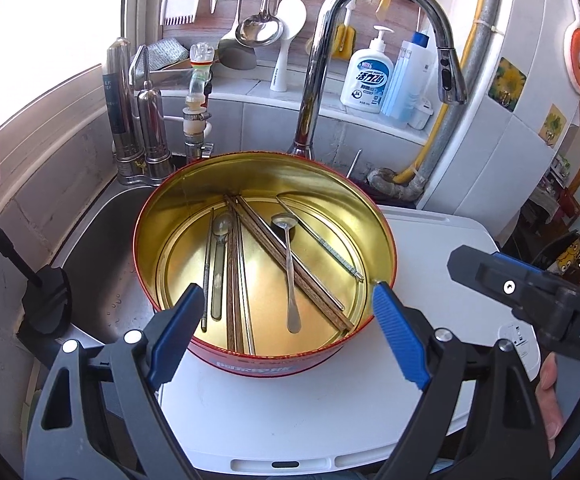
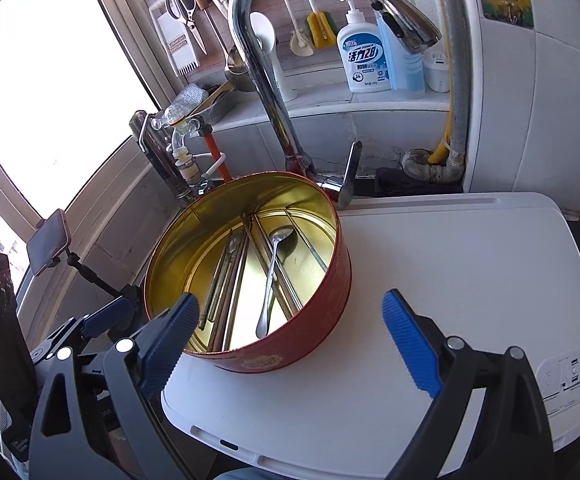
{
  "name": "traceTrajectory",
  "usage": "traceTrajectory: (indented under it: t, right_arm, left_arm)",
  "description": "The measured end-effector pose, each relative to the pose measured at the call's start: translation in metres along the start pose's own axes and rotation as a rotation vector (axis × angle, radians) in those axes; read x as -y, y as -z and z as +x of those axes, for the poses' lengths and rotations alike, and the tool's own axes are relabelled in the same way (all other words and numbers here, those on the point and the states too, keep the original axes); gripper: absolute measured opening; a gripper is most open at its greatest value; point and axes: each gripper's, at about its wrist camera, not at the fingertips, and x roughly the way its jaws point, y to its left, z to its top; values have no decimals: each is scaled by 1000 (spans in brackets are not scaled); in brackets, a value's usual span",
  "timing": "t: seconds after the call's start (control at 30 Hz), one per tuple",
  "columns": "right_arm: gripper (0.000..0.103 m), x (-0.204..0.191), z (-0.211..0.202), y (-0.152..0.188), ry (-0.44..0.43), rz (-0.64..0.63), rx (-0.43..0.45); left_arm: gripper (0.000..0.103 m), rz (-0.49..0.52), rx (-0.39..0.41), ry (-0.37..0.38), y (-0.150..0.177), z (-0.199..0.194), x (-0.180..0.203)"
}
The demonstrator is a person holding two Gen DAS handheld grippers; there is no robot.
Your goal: Organize utensils
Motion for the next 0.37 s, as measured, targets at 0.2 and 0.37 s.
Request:
traceTrajectory:
  t: [0.2,0.37]
  right_arm:
    - [94,60,-19,4,-22,39,-3]
    - [94,142,-46,9,2,144,12]
  left_arm:
    - [84,26,-29,4,2,7,61]
    - [84,106,-150,17,7,35,140]
